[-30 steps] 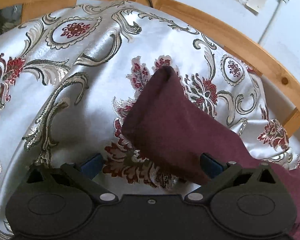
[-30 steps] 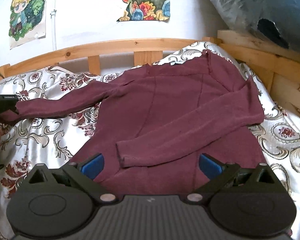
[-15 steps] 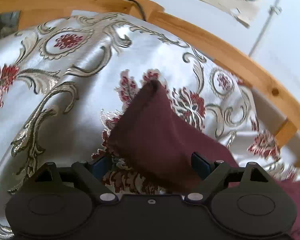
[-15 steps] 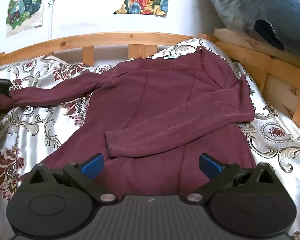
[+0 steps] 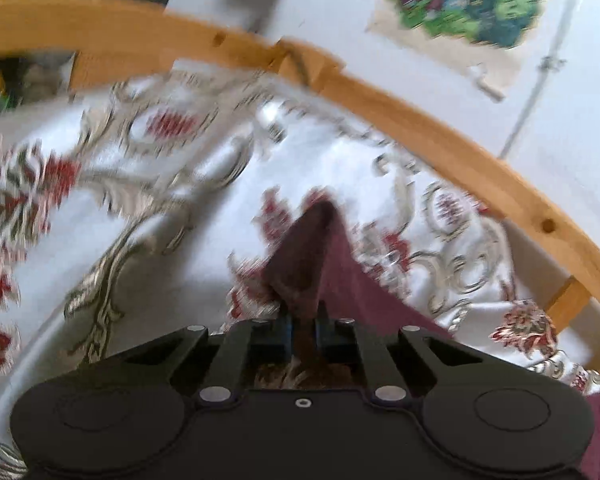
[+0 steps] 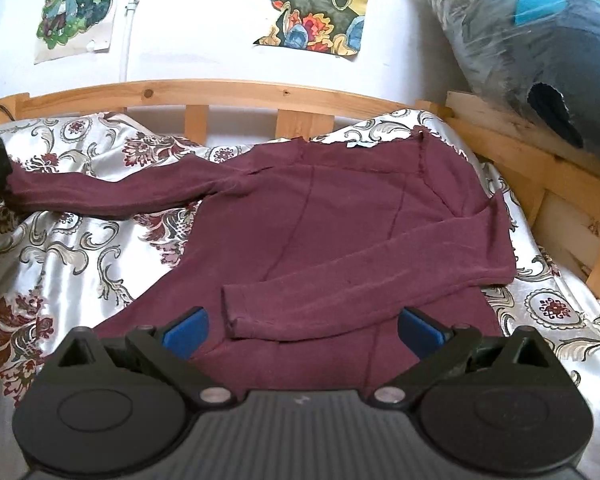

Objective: Fold small clothes
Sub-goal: 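Lift the held sleeve across the shirt body and open the left tool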

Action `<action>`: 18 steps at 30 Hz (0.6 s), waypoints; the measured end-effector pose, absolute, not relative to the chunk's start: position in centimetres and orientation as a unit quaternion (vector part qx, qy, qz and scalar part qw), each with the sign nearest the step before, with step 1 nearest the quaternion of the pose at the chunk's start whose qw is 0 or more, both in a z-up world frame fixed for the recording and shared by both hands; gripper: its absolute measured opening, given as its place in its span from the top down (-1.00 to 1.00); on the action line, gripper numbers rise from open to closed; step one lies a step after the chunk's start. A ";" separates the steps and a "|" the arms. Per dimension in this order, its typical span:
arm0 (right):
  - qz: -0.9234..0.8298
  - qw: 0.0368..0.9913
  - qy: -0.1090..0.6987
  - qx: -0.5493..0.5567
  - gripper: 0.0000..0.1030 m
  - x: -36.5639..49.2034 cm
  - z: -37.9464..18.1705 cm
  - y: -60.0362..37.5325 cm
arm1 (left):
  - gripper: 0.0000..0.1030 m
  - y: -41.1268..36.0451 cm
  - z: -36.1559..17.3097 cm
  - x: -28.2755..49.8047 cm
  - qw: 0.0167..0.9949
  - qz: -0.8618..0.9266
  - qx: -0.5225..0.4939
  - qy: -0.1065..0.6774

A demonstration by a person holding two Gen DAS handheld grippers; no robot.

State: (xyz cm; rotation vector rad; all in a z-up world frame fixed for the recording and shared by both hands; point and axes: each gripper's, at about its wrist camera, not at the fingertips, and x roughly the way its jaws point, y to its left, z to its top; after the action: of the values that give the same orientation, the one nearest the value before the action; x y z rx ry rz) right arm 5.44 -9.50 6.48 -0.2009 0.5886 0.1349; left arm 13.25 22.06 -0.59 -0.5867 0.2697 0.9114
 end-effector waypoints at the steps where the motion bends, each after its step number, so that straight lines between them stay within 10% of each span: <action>1: 0.065 0.950 0.287 -0.101 -1.00 5.4 6.5 -9.6 | 0.83 21.5 -0.1 13.4 0.858 0.424 -0.263 0.120; 18: -0.006 0.958 0.276 -0.081 -1.00 3.4 6.7 -16.6 | 0.82 5.3 10.7 18.8 0.999 0.019 -0.049 -0.008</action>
State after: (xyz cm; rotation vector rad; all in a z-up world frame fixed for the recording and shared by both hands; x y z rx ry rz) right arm 3.43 -16.61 6.74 -0.1639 0.5596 -0.0119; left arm 18.80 5.28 10.69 -0.0971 -0.0154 0.0383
